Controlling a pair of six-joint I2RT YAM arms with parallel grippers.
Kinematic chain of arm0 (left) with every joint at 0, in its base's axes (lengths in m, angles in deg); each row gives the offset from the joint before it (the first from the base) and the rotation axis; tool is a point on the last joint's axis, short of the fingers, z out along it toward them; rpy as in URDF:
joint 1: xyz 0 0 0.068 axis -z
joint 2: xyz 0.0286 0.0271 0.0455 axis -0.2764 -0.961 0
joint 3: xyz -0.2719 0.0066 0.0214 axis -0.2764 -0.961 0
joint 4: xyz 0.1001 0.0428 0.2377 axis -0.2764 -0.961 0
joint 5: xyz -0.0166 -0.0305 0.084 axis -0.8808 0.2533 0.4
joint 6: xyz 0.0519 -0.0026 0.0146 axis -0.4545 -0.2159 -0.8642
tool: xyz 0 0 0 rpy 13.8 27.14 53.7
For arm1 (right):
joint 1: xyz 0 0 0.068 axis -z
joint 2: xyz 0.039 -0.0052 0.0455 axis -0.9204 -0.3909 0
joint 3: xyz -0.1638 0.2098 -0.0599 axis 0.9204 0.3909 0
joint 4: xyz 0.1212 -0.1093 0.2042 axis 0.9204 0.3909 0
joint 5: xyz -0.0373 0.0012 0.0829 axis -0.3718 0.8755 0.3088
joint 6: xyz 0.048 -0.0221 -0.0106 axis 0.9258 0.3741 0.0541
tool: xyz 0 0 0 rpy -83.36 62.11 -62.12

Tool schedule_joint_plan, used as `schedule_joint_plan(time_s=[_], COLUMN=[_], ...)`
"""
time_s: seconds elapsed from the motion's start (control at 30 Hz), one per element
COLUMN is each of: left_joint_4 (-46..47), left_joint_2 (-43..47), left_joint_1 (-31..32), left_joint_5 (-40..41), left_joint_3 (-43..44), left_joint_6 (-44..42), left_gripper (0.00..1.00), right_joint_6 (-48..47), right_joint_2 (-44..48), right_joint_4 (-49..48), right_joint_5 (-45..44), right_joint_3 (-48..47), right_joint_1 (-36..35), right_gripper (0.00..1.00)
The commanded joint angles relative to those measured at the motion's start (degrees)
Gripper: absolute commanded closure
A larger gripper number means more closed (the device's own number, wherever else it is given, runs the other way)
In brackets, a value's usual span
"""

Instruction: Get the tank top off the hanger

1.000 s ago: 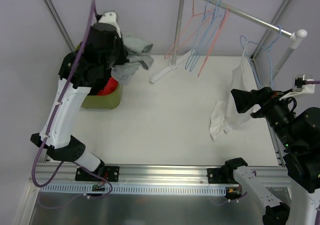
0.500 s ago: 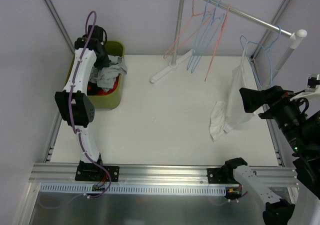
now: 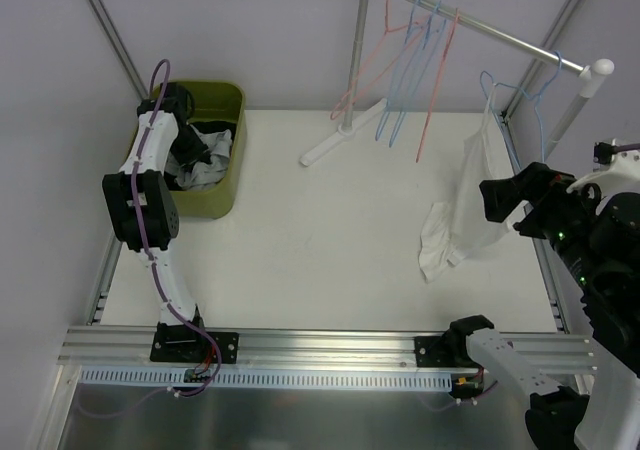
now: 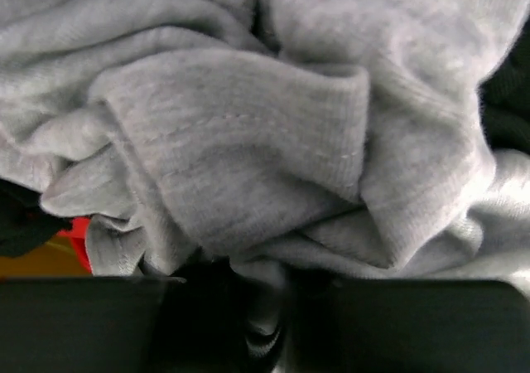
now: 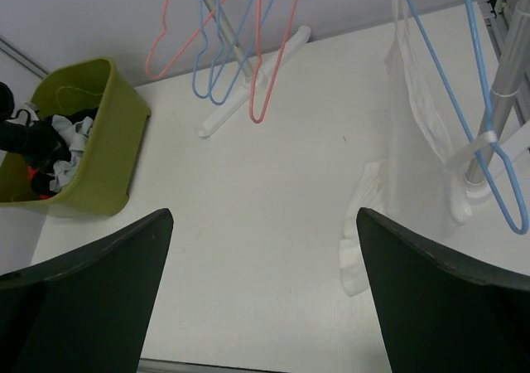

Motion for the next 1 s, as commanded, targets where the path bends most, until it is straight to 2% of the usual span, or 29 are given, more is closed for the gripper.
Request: schedule_joint_plan(time_s=[0.0,0.03,0.2,0.23,0.3,0.43,0.5,0.77,0.87,0.97], left_joint_4=[0.03,-0.06,-0.15,-0.23,-0.23,-0.32,-0.23,-0.32,-0.32,-0.32], left_joint_2=[2.32,4.51,12.16,15.05,18.31,30.35,35.96,45.13,48.03,50.14], left_joint_1=[-0.06,-0.06,-0.06,-0.06,-0.06,1.25,3.18,12.85,16.28,17.25], left_joint_5=[-1.59,-1.95,-5.81,-7.12,-7.93,-7.84,-3.99,-5.20,-5.90,-7.84], left_joint_3=[1.65,2.35,8.24,8.59,8.07,1.51,-2.37,-13.37,-17.50,-20.31], left_joint_6=[-0.64,-0.99,-3.37,-3.72,-4.16,-4.86,-6.70,-9.61,-9.35,-9.35], left_gripper=[0.66,0.54,0.21,0.02,0.01,0.01,0.01,0.01,0.01,0.01], right_joint_6=[-2.83,-3.79,-10.56,-11.27,-13.90,-18.12,-21.18,-26.56,-28.06,-27.01], right_joint_2=[-5.52,-6.94,-14.42,-15.99,-17.14,-21.62,-22.77,-26.47,-26.03,-27.17], right_joint_4=[4.07,5.66,10.86,10.95,10.69,10.16,8.94,1.22,-4.32,-7.32], right_joint_5=[-3.64,-5.57,-9.10,-9.97,-10.68,-15.51,-18.66,-23.16,-20.63,-12.37], right_joint_3=[-4.20,-5.78,-13.53,-13.80,-14.24,-15.55,-16.61,-13.11,-8.02,-4.76], right_joint_1=[0.15,0.24,0.50,1.11,1.82,3.75,4.36,9.46,12.88,17.19], right_gripper=[0.00,0.01,0.01,0.01,0.01,0.01,0.01,0.01,0.01,0.10])
